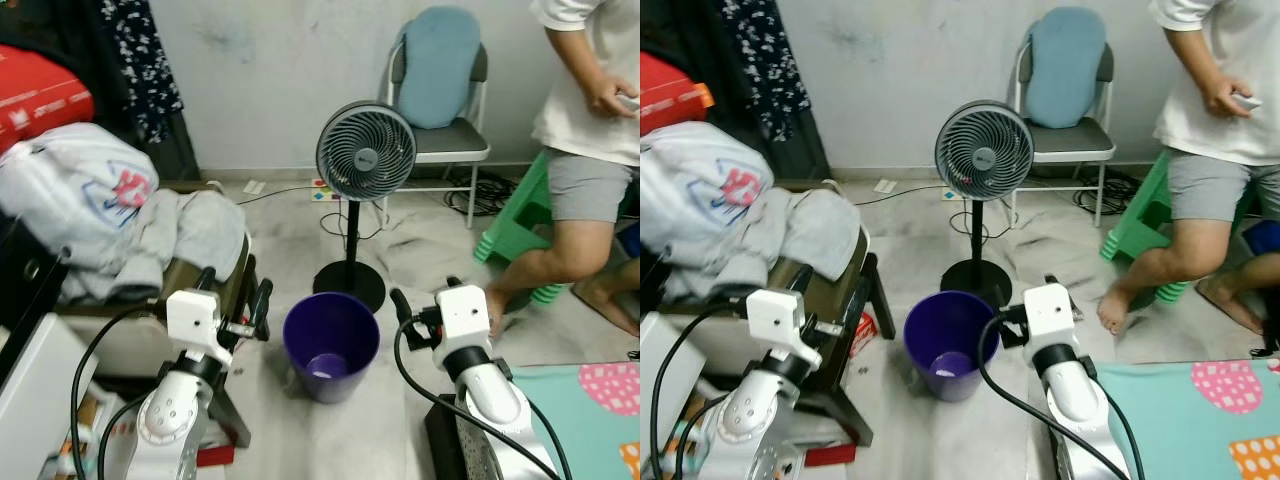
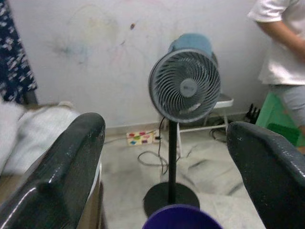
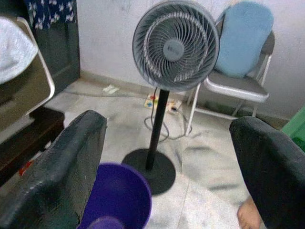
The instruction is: Clean up the room
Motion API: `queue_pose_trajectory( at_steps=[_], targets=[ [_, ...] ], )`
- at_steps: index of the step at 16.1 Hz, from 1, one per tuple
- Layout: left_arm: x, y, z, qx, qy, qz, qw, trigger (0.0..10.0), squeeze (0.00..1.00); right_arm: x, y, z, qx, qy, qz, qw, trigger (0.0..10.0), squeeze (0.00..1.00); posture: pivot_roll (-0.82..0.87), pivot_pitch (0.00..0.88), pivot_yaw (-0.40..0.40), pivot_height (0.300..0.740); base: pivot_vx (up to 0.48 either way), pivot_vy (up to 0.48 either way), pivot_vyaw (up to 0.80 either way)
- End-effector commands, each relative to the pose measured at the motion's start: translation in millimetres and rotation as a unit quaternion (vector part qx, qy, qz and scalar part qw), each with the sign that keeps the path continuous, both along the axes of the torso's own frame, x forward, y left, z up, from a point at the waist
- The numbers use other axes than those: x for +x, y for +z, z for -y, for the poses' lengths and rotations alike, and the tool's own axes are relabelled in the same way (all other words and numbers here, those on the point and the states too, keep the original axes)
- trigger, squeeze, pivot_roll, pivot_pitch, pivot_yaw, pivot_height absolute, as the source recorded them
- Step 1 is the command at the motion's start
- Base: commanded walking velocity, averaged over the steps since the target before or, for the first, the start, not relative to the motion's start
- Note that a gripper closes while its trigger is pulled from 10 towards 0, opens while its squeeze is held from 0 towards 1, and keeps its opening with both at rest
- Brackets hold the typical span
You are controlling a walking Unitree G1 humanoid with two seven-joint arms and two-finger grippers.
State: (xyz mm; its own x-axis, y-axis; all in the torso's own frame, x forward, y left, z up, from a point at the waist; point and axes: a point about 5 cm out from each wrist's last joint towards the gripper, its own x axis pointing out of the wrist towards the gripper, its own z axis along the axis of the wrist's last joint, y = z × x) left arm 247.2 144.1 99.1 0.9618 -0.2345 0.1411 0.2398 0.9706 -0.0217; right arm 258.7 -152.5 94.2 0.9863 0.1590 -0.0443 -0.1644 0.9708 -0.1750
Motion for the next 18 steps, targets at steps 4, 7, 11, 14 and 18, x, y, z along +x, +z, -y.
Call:
queue_pose_trajectory(
  at_steps=[4, 7, 11, 14, 18],
  targets=[
    [0.7, 2.5, 0.5, 0.0, -0.004, 0.007, 1.0, 10.0, 0.0, 3.9, 6.9, 3.9, 0.003, -0.001, 0.01, 1.0, 10.0, 0.0, 0.01, 0.009, 0.028, 0.74, 0.331, 0.0, 0.0],
    [-1.5, 0.5, 1.1, 0.0, -0.005, 0.004, 1.0, 10.0, 0.0, 3.9, 6.3, -1.5, 0.005, 0.011, 0.01, 1.0, 10.0, 0.0, 0.01, 0.013, 0.024, 0.74, 0.36, 0.0, 0.0],
    [-0.8, 0.3, -0.4, 0.002, -0.003, 0.003, 1.0, 10.0, 0.0, 5.2, 6.6, -4.7, 0.004, 0.022, 0.012, 1.0, 10.0, 0.0, 0.02, 0.013, 0.026, 0.74, 0.375, 0.0, 0.0],
    [1.9, -1.0, -3.1, 0.007, 0.015, -0.004, 1.0, 10.0, 0.0, 7.3, 7.7, -6.9, 0.012, 0.021, 0.015, 1.0, 10.0, 0.0, 0.02, 0.016, 0.032, 0.74, 0.201, 0.0, 0.0],
    [3.4, 0.9, -5.5, 0.012, 0.022, -0.002, 1.0, 10.0, 0.0, 8.8, 9.7, -9.5, 0.003, 0.027, 0.025, 0.999, 10.0, 0.0, 0.03, 0.027, 0.034, 0.74, 0.0, 0.0, 0.15]
  ],
)
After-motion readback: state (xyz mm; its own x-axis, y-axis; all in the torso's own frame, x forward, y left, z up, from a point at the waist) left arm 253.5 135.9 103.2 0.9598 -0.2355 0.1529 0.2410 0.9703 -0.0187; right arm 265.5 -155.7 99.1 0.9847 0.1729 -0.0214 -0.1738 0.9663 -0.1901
